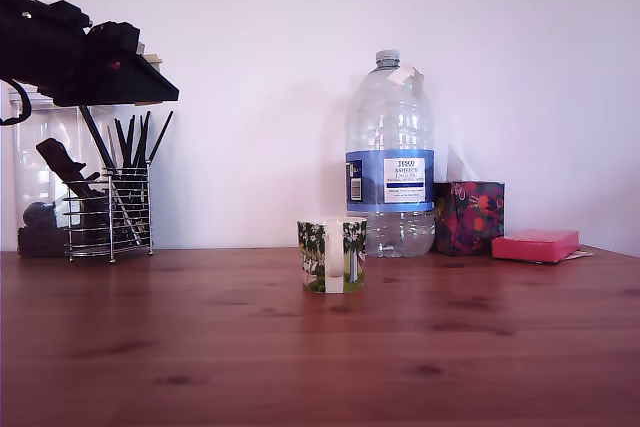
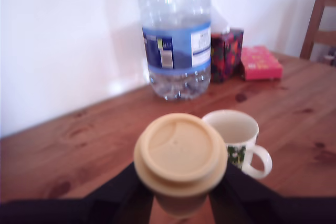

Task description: Pick up the coffee capsules from the table one by one and drop them inside the nearest coffee cup

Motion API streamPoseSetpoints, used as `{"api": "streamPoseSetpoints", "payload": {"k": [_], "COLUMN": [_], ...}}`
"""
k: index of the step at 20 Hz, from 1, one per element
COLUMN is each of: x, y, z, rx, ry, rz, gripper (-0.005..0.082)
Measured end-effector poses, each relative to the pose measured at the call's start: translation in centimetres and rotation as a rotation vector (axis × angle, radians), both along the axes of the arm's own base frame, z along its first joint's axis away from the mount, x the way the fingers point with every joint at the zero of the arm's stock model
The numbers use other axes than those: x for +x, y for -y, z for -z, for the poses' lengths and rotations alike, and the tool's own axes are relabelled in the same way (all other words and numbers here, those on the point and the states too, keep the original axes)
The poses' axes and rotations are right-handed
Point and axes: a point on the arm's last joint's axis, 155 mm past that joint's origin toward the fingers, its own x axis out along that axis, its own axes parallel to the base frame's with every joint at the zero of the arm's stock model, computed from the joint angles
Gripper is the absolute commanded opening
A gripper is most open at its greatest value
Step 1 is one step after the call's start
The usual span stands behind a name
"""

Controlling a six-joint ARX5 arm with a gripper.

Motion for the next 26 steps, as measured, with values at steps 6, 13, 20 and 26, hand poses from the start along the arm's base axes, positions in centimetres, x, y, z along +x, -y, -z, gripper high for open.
{"api": "streamPoseSetpoints", "payload": {"k": [6,13,20,26], "x": [-0.2,3.6,7.7,10.0], "y": [3.4,7.6,12.4,15.6], "z": [-1.8,-3.1,-1.2,2.3], "rx": [0.001,0.031,0.101,0.170], "ry": [-0.001,-0.089,-0.256,-0.385], "rz": [0.078,0.135,0.188,0.225], "gripper": [0.0197,0.0197,0.0197,0.0197]}}
